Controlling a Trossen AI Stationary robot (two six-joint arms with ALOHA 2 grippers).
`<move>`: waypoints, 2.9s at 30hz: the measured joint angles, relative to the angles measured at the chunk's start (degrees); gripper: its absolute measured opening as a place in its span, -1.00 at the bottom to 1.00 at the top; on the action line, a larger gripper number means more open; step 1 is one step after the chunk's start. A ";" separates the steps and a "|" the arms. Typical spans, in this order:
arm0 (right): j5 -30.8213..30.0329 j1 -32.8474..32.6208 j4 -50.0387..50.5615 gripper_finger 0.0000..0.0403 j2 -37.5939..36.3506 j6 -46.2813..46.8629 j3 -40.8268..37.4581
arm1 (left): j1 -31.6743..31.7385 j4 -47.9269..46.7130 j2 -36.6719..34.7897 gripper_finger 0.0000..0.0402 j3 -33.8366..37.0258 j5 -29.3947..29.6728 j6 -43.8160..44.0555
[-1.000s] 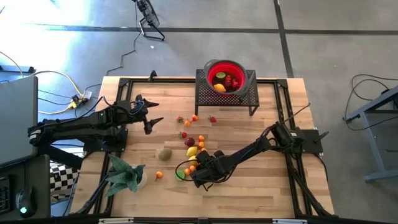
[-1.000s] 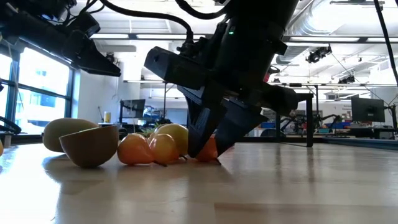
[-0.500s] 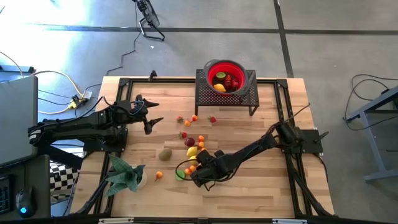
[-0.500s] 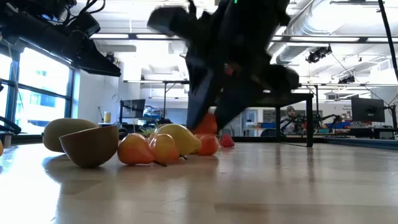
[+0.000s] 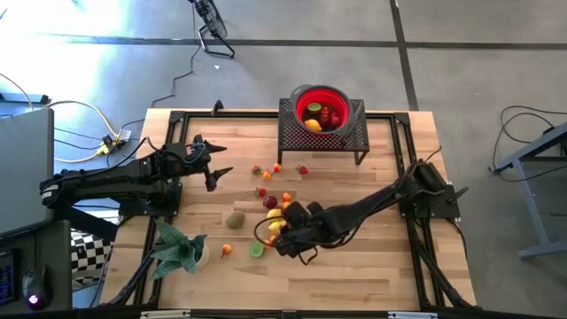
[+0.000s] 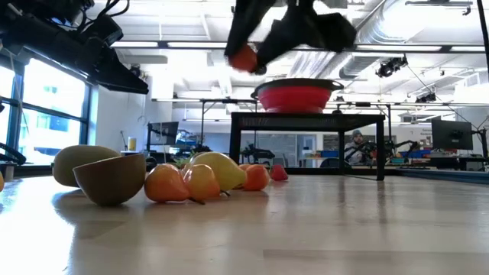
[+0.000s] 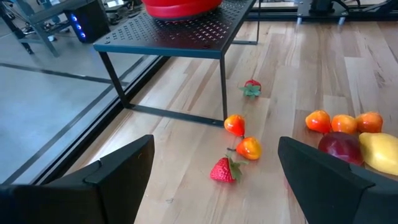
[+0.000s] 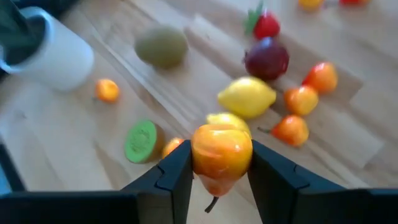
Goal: Pick & Place Fruit
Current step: Put the pear into the strainer on the shelf
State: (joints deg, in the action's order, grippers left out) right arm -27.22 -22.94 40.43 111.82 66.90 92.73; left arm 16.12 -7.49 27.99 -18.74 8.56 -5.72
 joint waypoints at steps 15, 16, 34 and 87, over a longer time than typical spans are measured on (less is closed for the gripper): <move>-6.92 4.29 0.99 -0.37 -13.47 -11.13 0.06 | 0.00 0.00 0.00 0.68 0.00 -0.01 0.00; -7.41 4.81 1.10 -0.37 -14.35 -12.01 0.06 | 0.00 0.00 0.00 0.68 -0.01 0.00 0.00; -7.05 25.16 1.40 -0.37 -22.50 -31.38 0.06 | 0.00 0.01 0.00 0.68 0.00 -0.02 0.00; -5.23 48.09 9.20 -0.37 -12.82 -38.80 0.06 | 0.00 0.00 -0.02 0.68 0.00 0.00 0.00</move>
State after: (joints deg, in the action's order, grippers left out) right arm -32.45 25.15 49.63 99.00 28.10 92.79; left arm 16.12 -7.49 27.97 -18.74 8.56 -5.72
